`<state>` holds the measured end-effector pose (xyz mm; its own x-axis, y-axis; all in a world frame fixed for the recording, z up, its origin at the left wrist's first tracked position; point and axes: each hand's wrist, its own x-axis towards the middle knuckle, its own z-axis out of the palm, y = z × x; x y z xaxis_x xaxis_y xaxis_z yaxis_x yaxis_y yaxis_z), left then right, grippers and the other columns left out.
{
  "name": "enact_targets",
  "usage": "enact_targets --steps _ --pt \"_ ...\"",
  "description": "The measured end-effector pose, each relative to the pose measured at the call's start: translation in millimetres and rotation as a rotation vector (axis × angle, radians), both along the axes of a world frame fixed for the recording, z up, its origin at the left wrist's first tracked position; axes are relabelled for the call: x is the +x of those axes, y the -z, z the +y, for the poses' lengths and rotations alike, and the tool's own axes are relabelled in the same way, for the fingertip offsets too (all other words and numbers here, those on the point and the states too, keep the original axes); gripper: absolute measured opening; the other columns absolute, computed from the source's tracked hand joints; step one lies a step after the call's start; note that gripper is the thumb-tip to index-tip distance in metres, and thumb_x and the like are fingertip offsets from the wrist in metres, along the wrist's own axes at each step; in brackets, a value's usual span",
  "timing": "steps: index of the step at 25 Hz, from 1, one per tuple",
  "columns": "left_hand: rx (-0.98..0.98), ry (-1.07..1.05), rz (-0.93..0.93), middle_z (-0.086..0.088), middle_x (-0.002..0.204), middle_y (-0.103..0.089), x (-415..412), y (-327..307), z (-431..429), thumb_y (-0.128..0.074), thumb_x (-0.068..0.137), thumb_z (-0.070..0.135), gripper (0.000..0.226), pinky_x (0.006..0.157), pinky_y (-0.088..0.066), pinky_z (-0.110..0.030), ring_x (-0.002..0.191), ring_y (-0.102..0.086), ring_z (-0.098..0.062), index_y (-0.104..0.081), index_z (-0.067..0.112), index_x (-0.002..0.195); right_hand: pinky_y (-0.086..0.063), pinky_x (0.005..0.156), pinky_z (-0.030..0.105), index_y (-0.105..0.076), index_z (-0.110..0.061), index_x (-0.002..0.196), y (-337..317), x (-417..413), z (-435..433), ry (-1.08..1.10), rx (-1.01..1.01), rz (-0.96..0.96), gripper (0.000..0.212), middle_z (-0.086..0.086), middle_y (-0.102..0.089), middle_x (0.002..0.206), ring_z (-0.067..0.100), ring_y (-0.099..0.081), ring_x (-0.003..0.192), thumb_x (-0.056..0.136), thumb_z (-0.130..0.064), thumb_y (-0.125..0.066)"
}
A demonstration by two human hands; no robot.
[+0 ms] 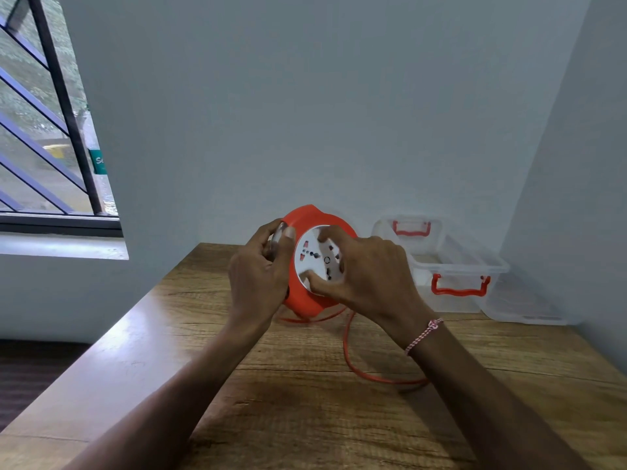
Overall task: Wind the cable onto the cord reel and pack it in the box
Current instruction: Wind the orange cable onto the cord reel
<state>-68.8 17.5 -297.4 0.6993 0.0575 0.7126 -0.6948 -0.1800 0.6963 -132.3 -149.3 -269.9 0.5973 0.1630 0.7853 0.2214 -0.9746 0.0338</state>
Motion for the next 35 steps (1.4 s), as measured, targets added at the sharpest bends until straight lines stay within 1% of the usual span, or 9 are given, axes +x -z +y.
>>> enact_targets --steps 6,10,16,19,22,24,27,30,35 --pt "-0.008 0.019 0.021 0.023 0.101 -0.070 -3 1 -4 -0.049 0.098 0.063 0.054 0.065 -0.060 -0.016 0.081 -0.075 0.003 -0.064 0.030 0.138 -0.059 0.058 0.025 -0.053 -0.030 0.101 8 8 13 0.044 0.611 0.084 0.058 -0.007 -0.071 0.097 0.010 -0.066 0.074 0.075 -0.080 -0.062" --pt "-0.038 -0.009 0.046 0.018 0.101 -0.073 1 -1 -1 -0.050 0.099 0.061 0.047 0.063 -0.061 -0.017 0.080 -0.076 0.001 -0.063 0.034 0.134 -0.055 0.054 0.021 -0.057 -0.026 0.110 1 7 0 0.012 0.276 -0.004 0.052 -0.004 -0.075 0.092 0.010 -0.068 0.067 0.088 -0.074 -0.055" --pt "-0.021 -0.059 0.076 0.019 0.096 -0.073 7 -2 4 -0.053 0.106 0.050 0.024 0.068 -0.067 -0.032 0.082 -0.078 -0.008 -0.063 0.039 0.124 -0.060 0.056 0.032 -0.051 -0.037 0.139 -5 3 -19 -0.053 -0.192 0.117 0.047 0.001 -0.062 0.133 0.019 -0.072 0.077 0.096 -0.049 -0.064" --pt "-0.019 -0.088 0.101 0.023 0.090 -0.072 9 -3 5 -0.053 0.106 0.051 0.015 0.067 -0.067 -0.033 0.079 -0.077 -0.006 -0.061 0.044 0.117 -0.060 0.055 0.030 -0.057 -0.032 0.135 -6 1 -16 -0.079 -0.164 0.055 0.046 0.000 -0.064 0.130 0.016 -0.071 0.078 0.094 -0.050 -0.067" --pt "-0.045 -0.135 0.141 0.021 0.089 -0.071 13 -2 5 -0.051 0.107 0.053 0.017 0.069 -0.067 -0.041 0.081 -0.077 -0.011 -0.061 0.043 0.114 -0.057 0.053 0.027 -0.066 -0.027 0.106 -8 -1 -14 -0.168 -0.094 -0.017 0.026 -0.005 -0.075 0.095 0.009 -0.067 0.065 0.095 -0.050 -0.066" --pt "-0.083 -0.180 0.171 0.018 0.091 -0.071 16 -2 9 -0.049 0.107 0.056 0.024 0.068 -0.067 -0.042 0.084 -0.077 -0.014 -0.063 0.039 0.116 -0.054 0.055 0.026 -0.065 -0.028 0.091 -6 0 -19 -0.120 -0.106 0.094 0.021 -0.008 -0.073 0.075 0.010 -0.067 0.061 0.095 -0.049 -0.066" --pt "-0.139 -0.221 0.194 0.017 0.094 -0.070 24 -3 17 -0.046 0.105 0.060 0.038 0.061 -0.060 -0.026 0.083 -0.075 -0.009 -0.065 0.033 0.123 -0.051 0.071 0.032 -0.057 -0.033 0.087 4 5 -26 -0.049 -0.026 0.402 0.015 -0.013 -0.071 0.086 0.012 -0.067 0.079 0.089 -0.036 -0.071" --pt "-0.174 -0.204 0.215 0.021 0.094 -0.068 28 -3 21 -0.046 0.105 0.061 0.045 0.055 -0.053 -0.011 0.077 -0.072 -0.003 -0.065 0.029 0.130 -0.053 0.088 0.044 -0.054 -0.030 0.091 15 8 -19 -0.147 0.090 0.545 0.028 -0.020 -0.063 0.092 0.007 -0.062 0.086 0.086 -0.015 -0.076" --pt "-0.197 -0.227 0.205 0.027 0.089 -0.065 30 -6 24 -0.047 0.105 0.060 0.030 0.060 -0.056 -0.021 0.079 -0.073 -0.004 -0.062 0.038 0.118 -0.059 0.083 0.041 -0.053 -0.031 0.084 6 6 -20 -0.221 0.183 0.490 0.039 -0.015 -0.073 0.082 0.000 -0.072 0.084 0.084 -0.002 -0.079"
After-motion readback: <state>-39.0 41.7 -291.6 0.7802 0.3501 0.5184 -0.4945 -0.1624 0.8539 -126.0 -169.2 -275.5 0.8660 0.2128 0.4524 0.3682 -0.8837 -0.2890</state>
